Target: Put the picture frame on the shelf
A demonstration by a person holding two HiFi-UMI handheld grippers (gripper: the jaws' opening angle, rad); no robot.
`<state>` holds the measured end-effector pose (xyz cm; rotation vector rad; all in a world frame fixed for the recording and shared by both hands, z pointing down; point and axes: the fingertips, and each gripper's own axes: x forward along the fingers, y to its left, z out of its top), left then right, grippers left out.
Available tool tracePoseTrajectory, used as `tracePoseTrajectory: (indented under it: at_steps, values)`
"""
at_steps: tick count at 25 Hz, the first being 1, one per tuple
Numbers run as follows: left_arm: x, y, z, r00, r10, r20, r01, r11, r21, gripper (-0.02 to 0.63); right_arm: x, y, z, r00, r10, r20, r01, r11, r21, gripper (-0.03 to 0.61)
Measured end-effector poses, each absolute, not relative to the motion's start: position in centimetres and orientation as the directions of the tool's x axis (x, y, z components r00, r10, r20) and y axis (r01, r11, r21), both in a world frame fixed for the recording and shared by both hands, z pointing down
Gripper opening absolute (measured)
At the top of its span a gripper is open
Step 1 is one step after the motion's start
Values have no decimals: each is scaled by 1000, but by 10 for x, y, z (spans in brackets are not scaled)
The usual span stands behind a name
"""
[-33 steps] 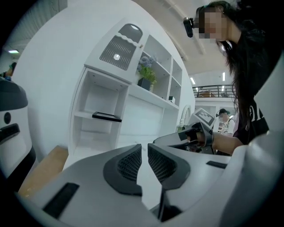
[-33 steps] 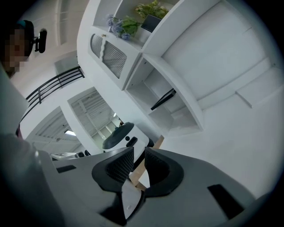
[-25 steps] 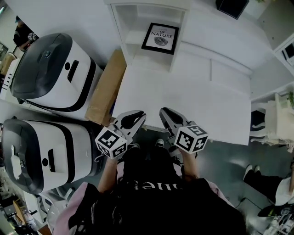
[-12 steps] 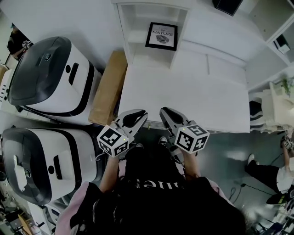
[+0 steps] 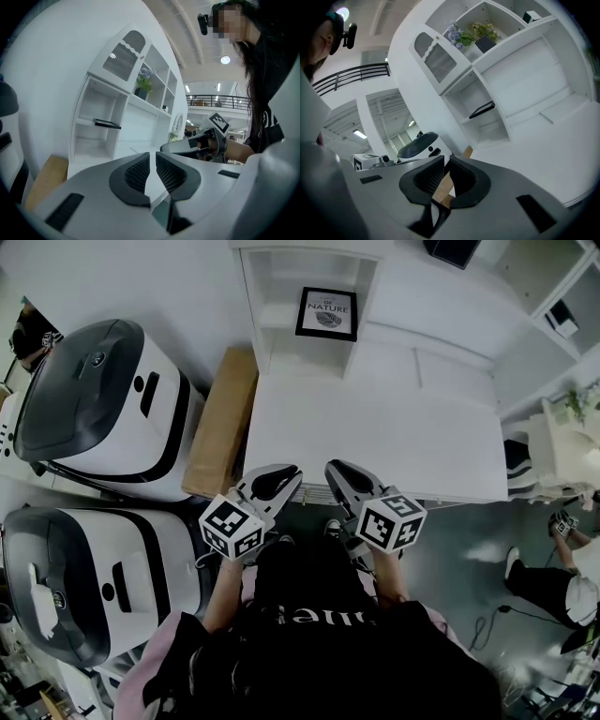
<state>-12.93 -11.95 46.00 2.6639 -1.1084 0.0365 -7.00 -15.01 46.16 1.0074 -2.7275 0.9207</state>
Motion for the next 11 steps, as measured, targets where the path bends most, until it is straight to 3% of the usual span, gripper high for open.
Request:
tracePoseTrajectory:
  at_steps: [11]
  values:
    - [-150,-97,463,696,-707,125,-714,-663,227,52,-89,-130,461,-784,-557,274,-610,610,-506,67]
